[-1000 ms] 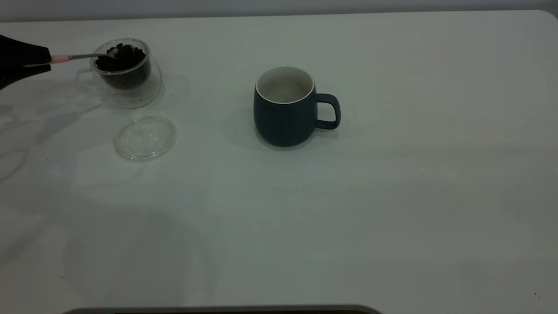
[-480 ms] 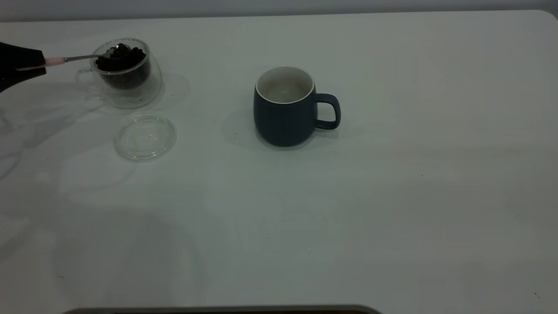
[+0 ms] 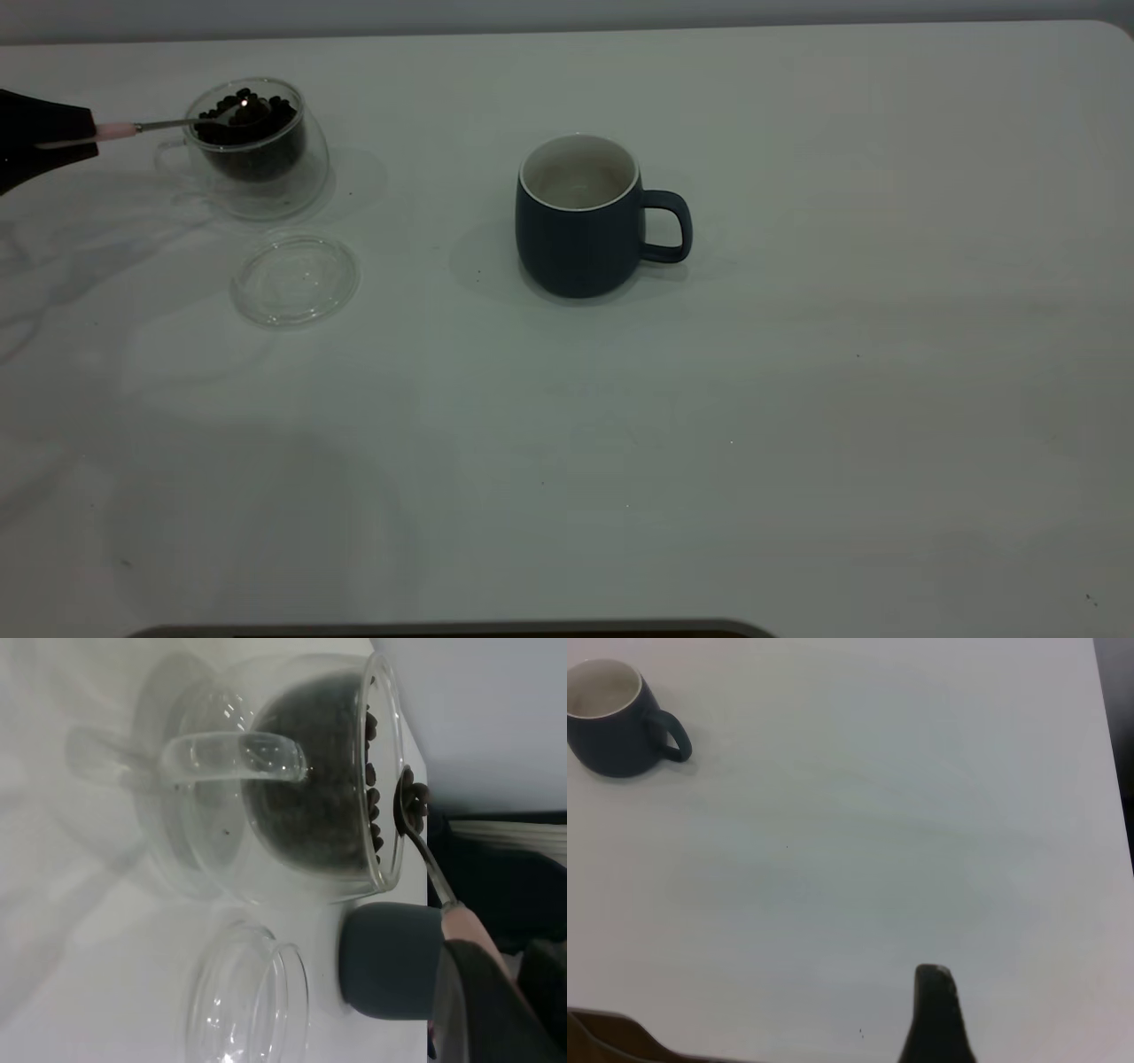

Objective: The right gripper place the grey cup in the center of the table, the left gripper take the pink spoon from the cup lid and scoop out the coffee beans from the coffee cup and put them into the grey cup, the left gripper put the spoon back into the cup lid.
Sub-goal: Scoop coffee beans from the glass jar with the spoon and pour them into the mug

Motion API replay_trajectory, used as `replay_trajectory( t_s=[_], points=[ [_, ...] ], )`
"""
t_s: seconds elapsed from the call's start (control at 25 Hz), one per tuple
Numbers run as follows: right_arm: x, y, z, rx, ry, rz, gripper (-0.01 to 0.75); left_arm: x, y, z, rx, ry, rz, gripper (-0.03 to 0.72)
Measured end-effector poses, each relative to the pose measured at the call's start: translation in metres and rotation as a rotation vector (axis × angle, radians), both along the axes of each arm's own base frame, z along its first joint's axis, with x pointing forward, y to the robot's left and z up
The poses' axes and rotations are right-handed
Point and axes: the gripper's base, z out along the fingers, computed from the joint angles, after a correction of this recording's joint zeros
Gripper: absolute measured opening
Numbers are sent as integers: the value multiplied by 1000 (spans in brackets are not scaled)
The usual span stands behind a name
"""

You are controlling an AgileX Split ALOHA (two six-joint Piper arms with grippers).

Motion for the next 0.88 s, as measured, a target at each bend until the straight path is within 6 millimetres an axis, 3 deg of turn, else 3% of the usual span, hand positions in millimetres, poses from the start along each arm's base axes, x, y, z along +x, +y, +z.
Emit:
replay_trajectory(
  t_s=[0.32, 0.56, 0.88],
  points=[
    [0, 0, 0, 0, 0, 0, 588, 1, -2, 1, -8, 7, -3, 121],
    [0, 0, 0, 0, 0, 0, 588, 6, -5, 15, 4, -19, -12, 121],
    [0, 0, 0, 0, 0, 0, 588, 17, -36, 23, -5, -26, -73, 121]
  ],
)
